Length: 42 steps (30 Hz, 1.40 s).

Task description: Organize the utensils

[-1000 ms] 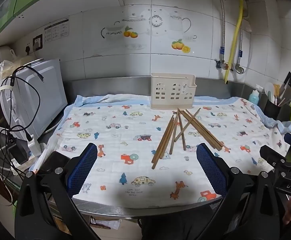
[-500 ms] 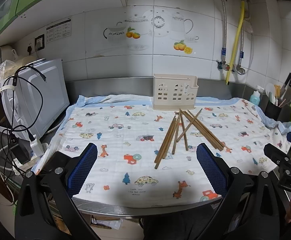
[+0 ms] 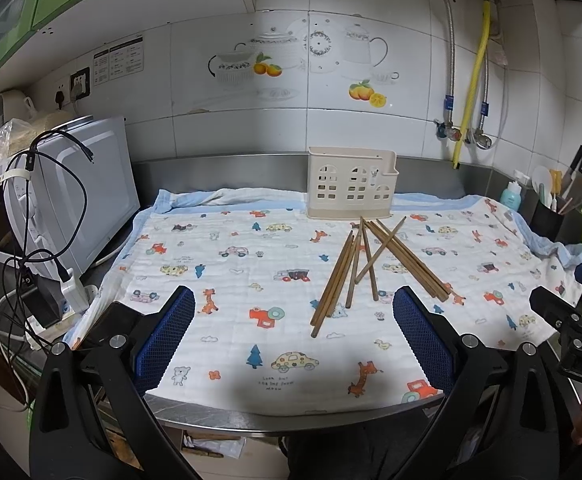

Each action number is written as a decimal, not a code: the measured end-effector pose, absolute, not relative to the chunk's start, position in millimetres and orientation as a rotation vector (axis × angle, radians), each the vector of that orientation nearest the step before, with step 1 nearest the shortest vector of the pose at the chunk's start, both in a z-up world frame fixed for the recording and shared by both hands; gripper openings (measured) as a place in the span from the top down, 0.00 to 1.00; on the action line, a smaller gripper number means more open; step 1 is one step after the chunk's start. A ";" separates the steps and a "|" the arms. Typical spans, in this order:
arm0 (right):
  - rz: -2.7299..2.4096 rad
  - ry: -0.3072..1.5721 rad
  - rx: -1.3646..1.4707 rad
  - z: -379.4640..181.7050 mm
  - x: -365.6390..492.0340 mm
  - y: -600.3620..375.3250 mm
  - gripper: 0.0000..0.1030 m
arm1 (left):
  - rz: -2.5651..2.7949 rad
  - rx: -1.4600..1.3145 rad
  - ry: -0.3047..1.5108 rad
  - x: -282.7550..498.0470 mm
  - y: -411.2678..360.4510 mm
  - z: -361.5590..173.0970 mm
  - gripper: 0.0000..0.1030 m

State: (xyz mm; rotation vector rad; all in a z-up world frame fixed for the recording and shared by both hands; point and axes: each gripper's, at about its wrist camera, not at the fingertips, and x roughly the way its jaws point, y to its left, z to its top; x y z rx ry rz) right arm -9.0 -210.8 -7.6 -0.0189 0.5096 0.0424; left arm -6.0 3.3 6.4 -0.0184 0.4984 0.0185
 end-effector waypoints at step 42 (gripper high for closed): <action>0.042 0.510 -0.022 -6.6 -8.6 -206.8 0.06 | 0.009 -0.014 0.498 -6.6 2.0 4.6 0.05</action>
